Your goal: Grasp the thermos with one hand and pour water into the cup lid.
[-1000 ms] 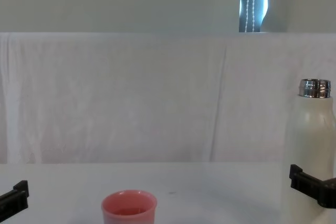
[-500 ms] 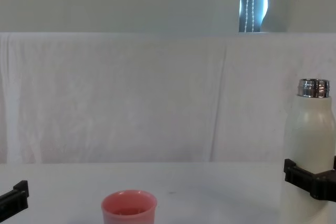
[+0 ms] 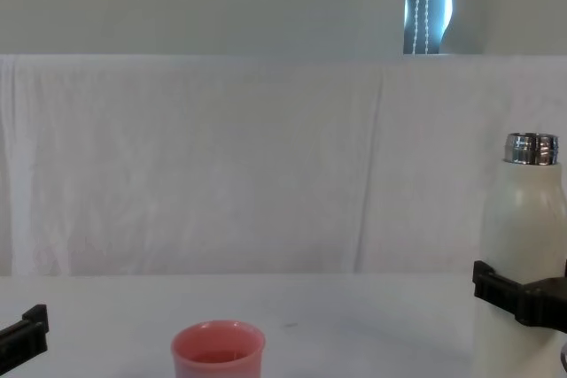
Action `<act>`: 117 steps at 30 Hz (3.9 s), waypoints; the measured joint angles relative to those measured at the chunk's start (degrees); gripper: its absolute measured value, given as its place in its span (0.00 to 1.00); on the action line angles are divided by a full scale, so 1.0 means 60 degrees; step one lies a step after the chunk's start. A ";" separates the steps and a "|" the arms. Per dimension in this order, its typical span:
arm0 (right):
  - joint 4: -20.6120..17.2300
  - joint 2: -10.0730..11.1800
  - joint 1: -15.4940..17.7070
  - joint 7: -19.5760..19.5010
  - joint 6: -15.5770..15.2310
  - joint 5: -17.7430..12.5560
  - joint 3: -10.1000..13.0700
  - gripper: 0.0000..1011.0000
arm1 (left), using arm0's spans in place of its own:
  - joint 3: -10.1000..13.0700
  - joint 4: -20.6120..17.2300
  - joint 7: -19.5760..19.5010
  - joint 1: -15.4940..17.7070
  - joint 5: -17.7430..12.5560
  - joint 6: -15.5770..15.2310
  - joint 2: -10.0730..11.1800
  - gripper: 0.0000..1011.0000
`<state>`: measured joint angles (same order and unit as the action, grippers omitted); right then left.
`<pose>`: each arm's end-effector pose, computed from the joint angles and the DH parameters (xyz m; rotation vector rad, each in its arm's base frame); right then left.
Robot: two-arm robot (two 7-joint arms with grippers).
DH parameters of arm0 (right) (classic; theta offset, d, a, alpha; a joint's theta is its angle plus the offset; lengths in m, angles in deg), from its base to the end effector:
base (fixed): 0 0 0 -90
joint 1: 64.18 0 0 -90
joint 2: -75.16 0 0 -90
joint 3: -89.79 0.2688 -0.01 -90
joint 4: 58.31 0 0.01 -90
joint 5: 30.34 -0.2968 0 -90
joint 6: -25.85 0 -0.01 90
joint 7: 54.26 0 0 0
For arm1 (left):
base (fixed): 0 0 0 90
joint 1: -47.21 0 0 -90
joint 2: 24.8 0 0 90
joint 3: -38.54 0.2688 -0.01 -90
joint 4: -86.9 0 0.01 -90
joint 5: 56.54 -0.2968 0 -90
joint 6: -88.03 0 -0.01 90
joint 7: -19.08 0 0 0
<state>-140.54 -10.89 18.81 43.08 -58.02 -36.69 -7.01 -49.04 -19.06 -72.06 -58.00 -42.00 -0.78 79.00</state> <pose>0.3474 0.0148 -0.2806 0.0861 -0.0442 -1.3356 0.2464 0.0337 -0.2653 -0.0382 0.0140 1.4459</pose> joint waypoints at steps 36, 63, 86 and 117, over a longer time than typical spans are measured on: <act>-0.0022 0.0049 -0.0142 0.0052 -0.0020 -0.0035 0.0016 0.94 | 0.0000 0.0000 0.0000 0.0000 0.0000 0.0000 0.0000 0.99; -0.0732 0.1052 -0.0425 -0.0040 0.0657 0.2276 -0.0671 0.94 | 0.0000 0.0000 0.0000 0.0000 0.0000 0.0000 0.0000 0.99; -0.1204 0.1821 -0.0728 -0.0279 0.0103 0.4981 -0.1697 0.94 | 0.0000 0.0000 0.0000 0.0000 0.0000 0.0000 0.0000 0.99; -0.1062 0.2093 -0.0938 -0.0176 0.0432 0.5375 -0.2022 0.94 | 0.0000 0.0000 0.0000 0.0000 0.0000 -0.0001 0.0000 0.99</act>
<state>-146.91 1.67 13.18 42.02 -55.42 -4.45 -19.14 -49.04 -19.06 -72.06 -58.00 -42.00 -0.78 79.01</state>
